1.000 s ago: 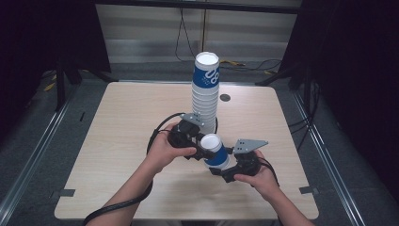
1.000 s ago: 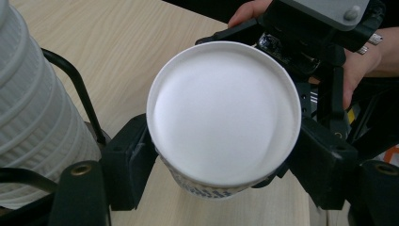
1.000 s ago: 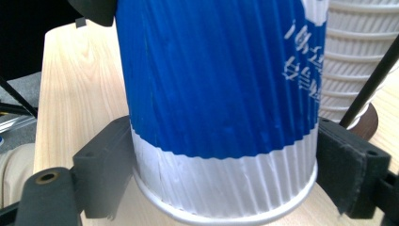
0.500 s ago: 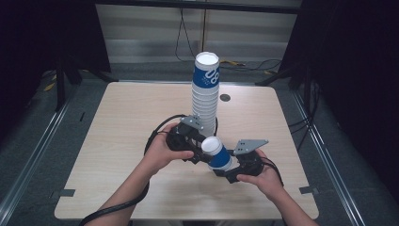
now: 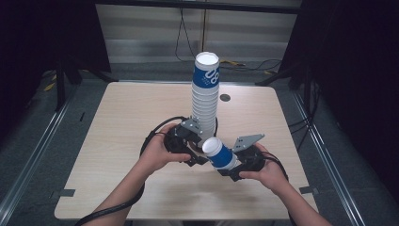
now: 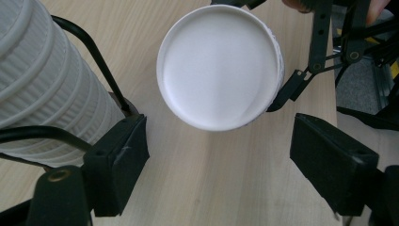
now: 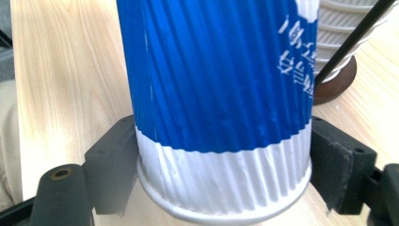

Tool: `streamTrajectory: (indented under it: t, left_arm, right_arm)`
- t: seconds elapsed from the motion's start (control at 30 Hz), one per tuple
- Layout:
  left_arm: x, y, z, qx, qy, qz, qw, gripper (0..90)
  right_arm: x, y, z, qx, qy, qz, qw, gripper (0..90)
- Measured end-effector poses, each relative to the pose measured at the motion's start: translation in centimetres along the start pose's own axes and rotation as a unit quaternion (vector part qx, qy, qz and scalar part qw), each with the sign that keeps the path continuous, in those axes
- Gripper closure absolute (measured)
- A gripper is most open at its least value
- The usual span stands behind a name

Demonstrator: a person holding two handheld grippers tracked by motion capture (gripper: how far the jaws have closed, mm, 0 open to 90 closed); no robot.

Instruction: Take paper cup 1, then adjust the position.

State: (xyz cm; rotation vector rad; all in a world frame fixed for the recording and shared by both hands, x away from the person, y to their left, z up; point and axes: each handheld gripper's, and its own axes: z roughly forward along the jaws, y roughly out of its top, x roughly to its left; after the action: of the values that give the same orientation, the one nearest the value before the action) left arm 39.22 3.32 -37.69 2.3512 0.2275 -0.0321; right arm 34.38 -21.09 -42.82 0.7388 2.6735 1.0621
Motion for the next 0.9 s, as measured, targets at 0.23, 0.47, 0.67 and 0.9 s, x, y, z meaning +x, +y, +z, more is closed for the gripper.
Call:
streamTrajectory:
  t: [0.23, 0.47, 0.67, 0.9]
  left_arm:
    - [-0.1, -0.3, -0.3, 0.027, 0.014, 0.014, 0.9994, 19.8]
    - [-0.2, -0.7, -0.5, 0.046, 0.022, 0.018, 0.9985, 19.7]
    - [-0.3, -0.8, -0.3, 0.060, 0.025, 0.029, 0.9974, 19.8]
    - [-0.4, -0.7, -0.4, 0.080, 0.027, 0.046, 0.9953, 20.3]
  right_arm:
    - [0.0, 0.5, 0.0, 0.029, 0.007, -0.015, 0.9994, 19.4]
    - [-0.2, 1.1, -0.1, 0.071, 0.013, -0.035, 0.9968, 19.4]
    - [-0.4, 1.4, 0.0, 0.086, 0.012, -0.044, 0.9952, 19.3]
    - [-0.2, 1.7, 0.2, 0.109, 0.012, -0.066, 0.9918, 19.1]
